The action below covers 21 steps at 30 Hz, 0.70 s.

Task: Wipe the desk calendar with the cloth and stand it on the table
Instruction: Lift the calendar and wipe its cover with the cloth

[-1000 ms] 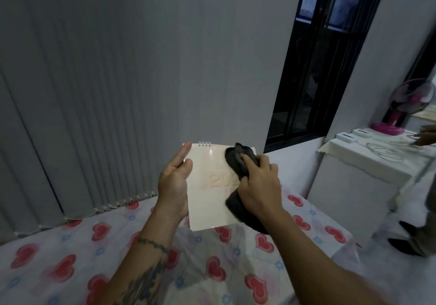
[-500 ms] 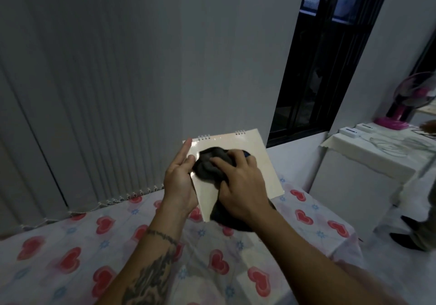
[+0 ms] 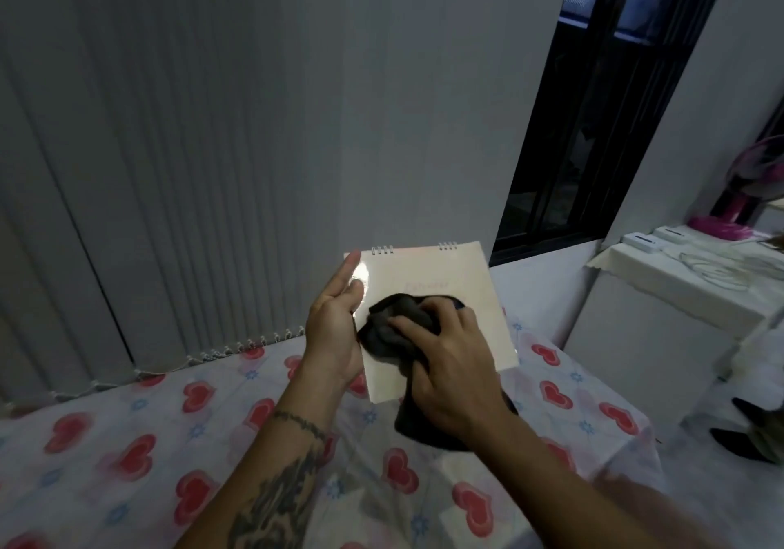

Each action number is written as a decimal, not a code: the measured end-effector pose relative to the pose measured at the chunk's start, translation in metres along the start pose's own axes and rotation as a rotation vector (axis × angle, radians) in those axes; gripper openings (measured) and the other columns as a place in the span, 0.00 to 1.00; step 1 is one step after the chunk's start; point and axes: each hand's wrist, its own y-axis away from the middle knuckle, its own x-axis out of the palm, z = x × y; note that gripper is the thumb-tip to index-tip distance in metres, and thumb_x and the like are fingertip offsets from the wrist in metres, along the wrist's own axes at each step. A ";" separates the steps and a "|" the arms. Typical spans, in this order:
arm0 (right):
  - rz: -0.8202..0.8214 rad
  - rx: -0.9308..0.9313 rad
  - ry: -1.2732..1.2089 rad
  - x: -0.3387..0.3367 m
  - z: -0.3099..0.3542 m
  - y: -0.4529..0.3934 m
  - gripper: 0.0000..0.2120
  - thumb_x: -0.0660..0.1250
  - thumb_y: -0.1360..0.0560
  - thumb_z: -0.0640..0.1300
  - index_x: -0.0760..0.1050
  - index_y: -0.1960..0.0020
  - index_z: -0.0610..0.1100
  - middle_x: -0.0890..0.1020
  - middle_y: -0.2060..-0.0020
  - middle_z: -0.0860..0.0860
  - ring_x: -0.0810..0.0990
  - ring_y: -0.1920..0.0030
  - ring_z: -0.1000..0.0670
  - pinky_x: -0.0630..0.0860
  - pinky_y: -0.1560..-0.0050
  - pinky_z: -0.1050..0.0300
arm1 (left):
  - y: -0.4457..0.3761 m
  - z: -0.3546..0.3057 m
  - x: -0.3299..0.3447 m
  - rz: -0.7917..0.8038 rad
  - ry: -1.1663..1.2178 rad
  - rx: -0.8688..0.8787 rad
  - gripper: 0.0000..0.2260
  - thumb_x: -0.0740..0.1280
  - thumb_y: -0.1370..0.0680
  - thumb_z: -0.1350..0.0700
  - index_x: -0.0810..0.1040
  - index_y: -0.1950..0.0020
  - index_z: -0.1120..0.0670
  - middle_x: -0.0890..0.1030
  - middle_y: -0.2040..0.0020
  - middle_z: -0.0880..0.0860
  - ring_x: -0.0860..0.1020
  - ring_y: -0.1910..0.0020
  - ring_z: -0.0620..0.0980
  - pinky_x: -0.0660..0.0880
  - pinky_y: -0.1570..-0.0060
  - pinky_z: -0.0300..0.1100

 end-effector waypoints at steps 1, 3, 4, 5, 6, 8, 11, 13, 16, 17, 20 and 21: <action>-0.009 -0.008 0.022 -0.003 -0.002 -0.007 0.21 0.63 0.29 0.46 0.76 0.36 0.52 0.74 0.39 0.45 0.71 0.46 0.42 0.74 0.53 0.48 | 0.001 0.002 0.002 0.016 0.012 -0.010 0.19 0.60 0.19 0.62 0.85 0.46 0.41 0.78 0.32 0.55 0.75 0.32 0.58 0.71 0.33 0.60; -0.045 0.024 0.054 -0.009 -0.010 -0.019 0.21 0.64 0.28 0.47 0.75 0.35 0.52 0.73 0.38 0.45 0.70 0.46 0.42 0.74 0.52 0.48 | 0.004 0.006 0.005 0.048 0.045 -0.033 0.20 0.58 0.18 0.63 0.85 0.45 0.44 0.82 0.37 0.59 0.80 0.38 0.60 0.76 0.38 0.59; -0.062 0.050 0.067 -0.010 -0.014 -0.024 0.21 0.64 0.28 0.47 0.74 0.35 0.52 0.72 0.38 0.45 0.70 0.46 0.43 0.74 0.52 0.48 | 0.006 0.009 0.006 0.055 0.056 -0.045 0.20 0.57 0.18 0.63 0.85 0.43 0.45 0.84 0.41 0.60 0.82 0.43 0.60 0.80 0.44 0.57; -0.075 0.077 0.079 -0.010 -0.018 -0.027 0.21 0.63 0.27 0.46 0.73 0.34 0.52 0.71 0.37 0.45 0.69 0.45 0.43 0.74 0.51 0.48 | 0.008 0.011 0.006 0.061 0.060 -0.050 0.19 0.57 0.18 0.64 0.83 0.41 0.46 0.85 0.44 0.60 0.84 0.47 0.59 0.82 0.50 0.54; -0.081 0.112 0.084 -0.009 -0.022 -0.030 0.22 0.63 0.26 0.46 0.71 0.33 0.52 0.71 0.36 0.45 0.69 0.44 0.43 0.74 0.49 0.47 | 0.010 0.013 0.006 0.066 0.058 -0.052 0.19 0.57 0.18 0.64 0.82 0.39 0.47 0.86 0.45 0.59 0.85 0.49 0.57 0.83 0.54 0.52; -0.087 0.217 0.068 -0.009 -0.031 -0.034 0.23 0.62 0.25 0.45 0.69 0.30 0.52 0.69 0.34 0.46 0.68 0.41 0.43 0.74 0.44 0.46 | 0.014 0.016 0.003 0.073 0.045 -0.051 0.19 0.57 0.18 0.65 0.81 0.39 0.47 0.87 0.47 0.56 0.86 0.51 0.55 0.83 0.57 0.48; -0.104 0.332 0.036 -0.007 -0.034 -0.033 0.23 0.61 0.25 0.44 0.69 0.30 0.52 0.68 0.34 0.46 0.67 0.40 0.43 0.73 0.41 0.45 | 0.016 0.019 0.000 0.063 0.020 -0.052 0.19 0.57 0.18 0.65 0.82 0.41 0.46 0.87 0.47 0.53 0.85 0.50 0.54 0.83 0.54 0.49; -0.124 0.268 0.024 -0.005 -0.021 -0.026 0.23 0.61 0.27 0.45 0.71 0.33 0.51 0.70 0.37 0.45 0.68 0.43 0.43 0.73 0.45 0.46 | 0.015 0.017 0.000 0.053 0.040 -0.050 0.19 0.57 0.18 0.65 0.82 0.41 0.46 0.86 0.44 0.56 0.85 0.50 0.54 0.83 0.55 0.49; -0.087 0.021 0.040 -0.003 -0.004 -0.013 0.20 0.62 0.28 0.48 0.75 0.37 0.52 0.73 0.39 0.45 0.70 0.47 0.44 0.73 0.52 0.49 | 0.009 0.010 0.003 0.030 0.070 -0.037 0.19 0.57 0.18 0.64 0.83 0.42 0.47 0.81 0.36 0.61 0.80 0.38 0.60 0.76 0.38 0.58; -0.062 -0.022 0.036 -0.003 -0.006 -0.012 0.20 0.62 0.28 0.48 0.75 0.36 0.52 0.73 0.38 0.45 0.71 0.47 0.44 0.73 0.51 0.50 | 0.008 0.009 0.003 0.028 0.065 -0.031 0.19 0.56 0.18 0.65 0.83 0.42 0.48 0.79 0.35 0.61 0.77 0.35 0.62 0.73 0.34 0.60; -0.073 -0.001 0.021 -0.006 -0.022 -0.015 0.21 0.64 0.28 0.46 0.75 0.34 0.51 0.72 0.36 0.45 0.70 0.44 0.44 0.73 0.47 0.49 | 0.006 0.006 0.000 0.040 0.017 -0.010 0.20 0.57 0.18 0.64 0.85 0.44 0.45 0.80 0.34 0.58 0.78 0.35 0.60 0.73 0.35 0.60; -0.102 0.058 0.009 -0.006 -0.027 -0.015 0.22 0.65 0.28 0.44 0.74 0.34 0.51 0.72 0.36 0.45 0.69 0.43 0.44 0.73 0.45 0.48 | 0.007 0.006 -0.001 0.053 0.004 -0.004 0.20 0.57 0.18 0.64 0.85 0.44 0.44 0.81 0.35 0.57 0.79 0.37 0.59 0.75 0.37 0.59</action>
